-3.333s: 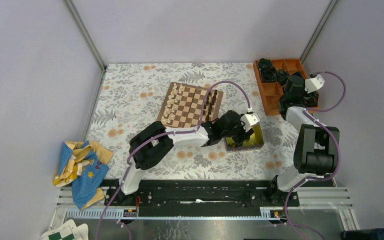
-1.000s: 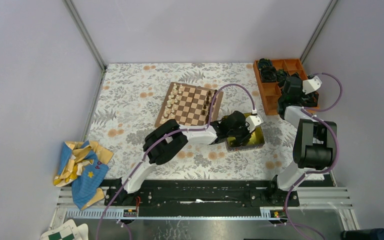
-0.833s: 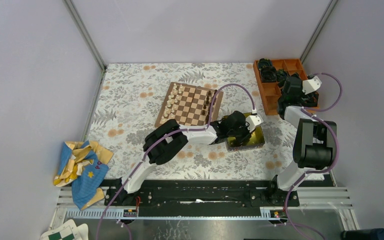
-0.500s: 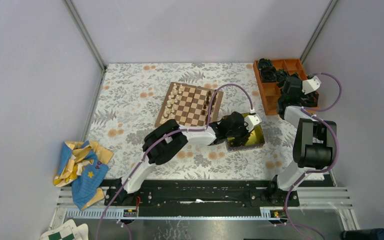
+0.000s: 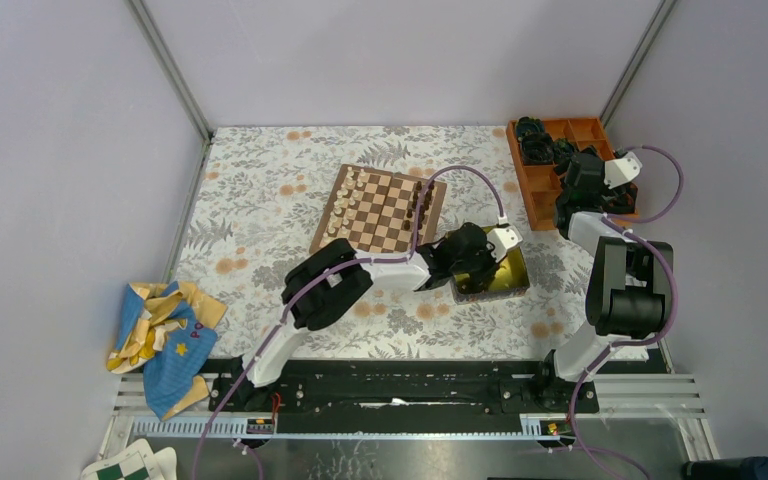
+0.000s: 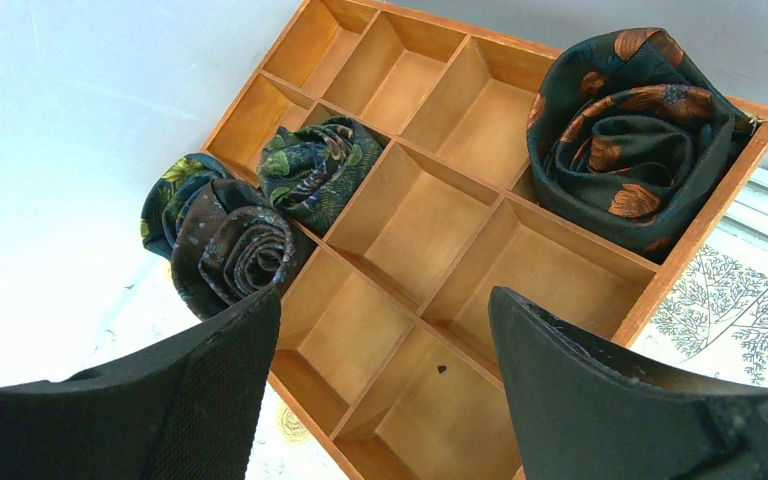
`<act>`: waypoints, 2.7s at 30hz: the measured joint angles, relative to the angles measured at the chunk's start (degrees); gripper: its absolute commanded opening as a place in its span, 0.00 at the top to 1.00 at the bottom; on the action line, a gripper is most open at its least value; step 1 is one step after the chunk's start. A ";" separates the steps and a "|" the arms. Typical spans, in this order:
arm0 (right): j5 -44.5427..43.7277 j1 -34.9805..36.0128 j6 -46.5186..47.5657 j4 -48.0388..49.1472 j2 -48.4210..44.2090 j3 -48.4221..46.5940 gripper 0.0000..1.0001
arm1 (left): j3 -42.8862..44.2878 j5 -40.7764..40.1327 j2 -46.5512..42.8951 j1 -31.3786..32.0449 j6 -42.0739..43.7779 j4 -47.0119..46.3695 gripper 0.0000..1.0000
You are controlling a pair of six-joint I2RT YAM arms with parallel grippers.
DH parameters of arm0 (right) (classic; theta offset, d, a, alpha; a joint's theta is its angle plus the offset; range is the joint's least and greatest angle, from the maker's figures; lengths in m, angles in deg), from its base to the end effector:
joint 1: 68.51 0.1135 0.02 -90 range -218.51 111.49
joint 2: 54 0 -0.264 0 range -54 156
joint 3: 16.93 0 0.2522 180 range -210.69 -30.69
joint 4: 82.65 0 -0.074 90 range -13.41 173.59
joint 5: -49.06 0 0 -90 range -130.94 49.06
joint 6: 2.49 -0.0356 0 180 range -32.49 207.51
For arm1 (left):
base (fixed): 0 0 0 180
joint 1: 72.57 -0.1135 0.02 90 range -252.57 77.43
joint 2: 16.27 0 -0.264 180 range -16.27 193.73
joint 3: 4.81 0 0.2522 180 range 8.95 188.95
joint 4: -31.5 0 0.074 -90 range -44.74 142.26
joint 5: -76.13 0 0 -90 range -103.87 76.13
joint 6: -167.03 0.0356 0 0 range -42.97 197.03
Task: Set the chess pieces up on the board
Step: Pick up the chess piece from the storage box, then place the chess piece on the chessboard.
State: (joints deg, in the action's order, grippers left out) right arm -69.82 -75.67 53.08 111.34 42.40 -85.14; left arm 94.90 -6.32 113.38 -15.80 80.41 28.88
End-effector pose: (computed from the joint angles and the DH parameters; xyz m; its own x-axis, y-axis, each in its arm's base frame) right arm 0.3686 -0.0636 0.2309 0.1236 0.4834 -0.8666 0.6108 0.6512 0.4504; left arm 0.2723 -0.4242 0.1407 -0.1984 0.4095 -0.8905 0.9065 0.4222 -0.0078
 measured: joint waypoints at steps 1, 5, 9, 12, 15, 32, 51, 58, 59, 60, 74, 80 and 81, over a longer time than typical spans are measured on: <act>0.02 0.00 -0.02 0.00 0.00 0.00 0.17 | 0.00 -0.13 -0.22 0.00 0.00 -0.04 1.00; 0.09 0.00 -0.04 0.00 0.00 0.00 0.17 | -0.20 -0.59 -1.31 0.00 0.02 -0.46 1.00; 0.09 0.00 -0.13 0.00 0.00 0.00 0.17 | -0.22 -0.94 -2.19 0.00 0.02 -0.61 1.00; 0.09 0.00 -0.20 0.00 0.00 0.00 0.17 | -0.22 -1.14 -2.64 0.00 0.02 -0.74 1.00; 0.09 0.00 -0.22 0.00 0.00 0.00 0.17 | -0.26 -1.38 -2.86 0.00 0.04 -0.81 1.00; 2.12 0.00 -0.46 -0.02 0.00 0.02 0.18 | -18.69 -11.96 -23.93 -0.33 0.44 -1.20 1.00; 4.55 0.00 -1.49 0.02 0.00 0.11 0.18 | -33.57 -18.29 -34.51 -11.72 -4.79 -5.75 1.00; 4.70 0.00 -1.68 0.04 0.00 0.11 0.18 | -35.95 -18.21 -34.53 -13.86 -7.39 -9.62 1.00; 4.79 0.00 -1.70 0.04 0.00 0.11 0.18 | -36.30 -18.08 -34.49 -14.12 -7.80 -10.36 1.00; 4.92 0.00 -1.73 0.04 0.00 0.11 0.18 | -36.54 -18.01 -34.40 -14.21 -8.04 -10.97 1.00; 5.99 0.00 -1.92 1.31 0.42 0.11 0.18 | -37.90 -16.76 -30.40 -15.63 -10.51 -16.44 1.00; 6.01 0.00 -1.95 1.33 0.63 0.11 0.18 | -37.90 -16.52 -29.03 -15.63 -10.62 -17.27 1.00; 6.01 0.00 -1.95 1.33 0.68 0.11 0.18 | -37.90 -16.50 -28.79 -15.63 -10.69 -17.46 1.00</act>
State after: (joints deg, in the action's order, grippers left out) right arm -63.81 -75.67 51.13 112.67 43.08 -85.04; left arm 57.00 -22.82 84.59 -31.43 69.72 11.42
